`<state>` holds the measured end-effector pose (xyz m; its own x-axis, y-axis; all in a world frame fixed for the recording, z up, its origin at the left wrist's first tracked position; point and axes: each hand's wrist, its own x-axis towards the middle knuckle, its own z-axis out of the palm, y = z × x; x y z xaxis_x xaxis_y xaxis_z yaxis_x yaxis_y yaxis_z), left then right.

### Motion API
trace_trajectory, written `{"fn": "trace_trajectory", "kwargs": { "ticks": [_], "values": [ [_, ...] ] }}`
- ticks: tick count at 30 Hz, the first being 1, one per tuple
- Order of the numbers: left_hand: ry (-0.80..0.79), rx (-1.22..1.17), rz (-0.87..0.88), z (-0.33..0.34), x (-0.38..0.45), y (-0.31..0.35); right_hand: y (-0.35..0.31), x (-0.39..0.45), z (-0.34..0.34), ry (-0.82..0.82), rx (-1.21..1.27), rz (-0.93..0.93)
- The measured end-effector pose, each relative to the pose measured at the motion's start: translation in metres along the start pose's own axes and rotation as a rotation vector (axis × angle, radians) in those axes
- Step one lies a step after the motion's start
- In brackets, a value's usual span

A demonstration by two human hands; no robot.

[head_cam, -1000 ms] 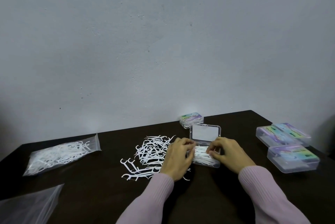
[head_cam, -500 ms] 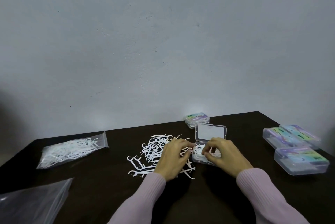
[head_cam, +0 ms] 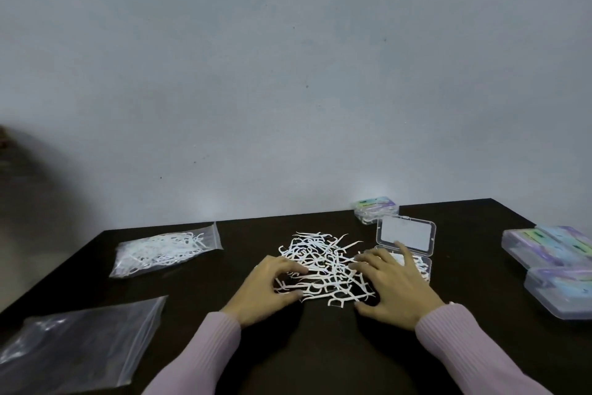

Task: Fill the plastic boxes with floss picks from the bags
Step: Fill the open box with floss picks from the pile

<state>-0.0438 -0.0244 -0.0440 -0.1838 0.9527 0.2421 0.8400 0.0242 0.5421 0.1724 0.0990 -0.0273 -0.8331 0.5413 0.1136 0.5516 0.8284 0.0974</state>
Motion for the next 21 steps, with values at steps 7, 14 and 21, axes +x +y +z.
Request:
{"fn": "trace_trajectory", "kwargs": {
  "ticks": [7, 14, 21],
  "values": [
    [-0.08, 0.117, -0.07, -0.021, -0.006, -0.021, -0.012, 0.007, 0.001, -0.021, -0.026, -0.028],
    [0.003, 0.014, -0.067, -0.006, -0.001, -0.02, -0.027, 0.02, 0.007, 0.11, 0.082, -0.157],
    [0.056, 0.028, -0.029, -0.008, 0.001, -0.02, -0.029, 0.031, 0.006, 0.123, 0.186, -0.116]
  ]
}}
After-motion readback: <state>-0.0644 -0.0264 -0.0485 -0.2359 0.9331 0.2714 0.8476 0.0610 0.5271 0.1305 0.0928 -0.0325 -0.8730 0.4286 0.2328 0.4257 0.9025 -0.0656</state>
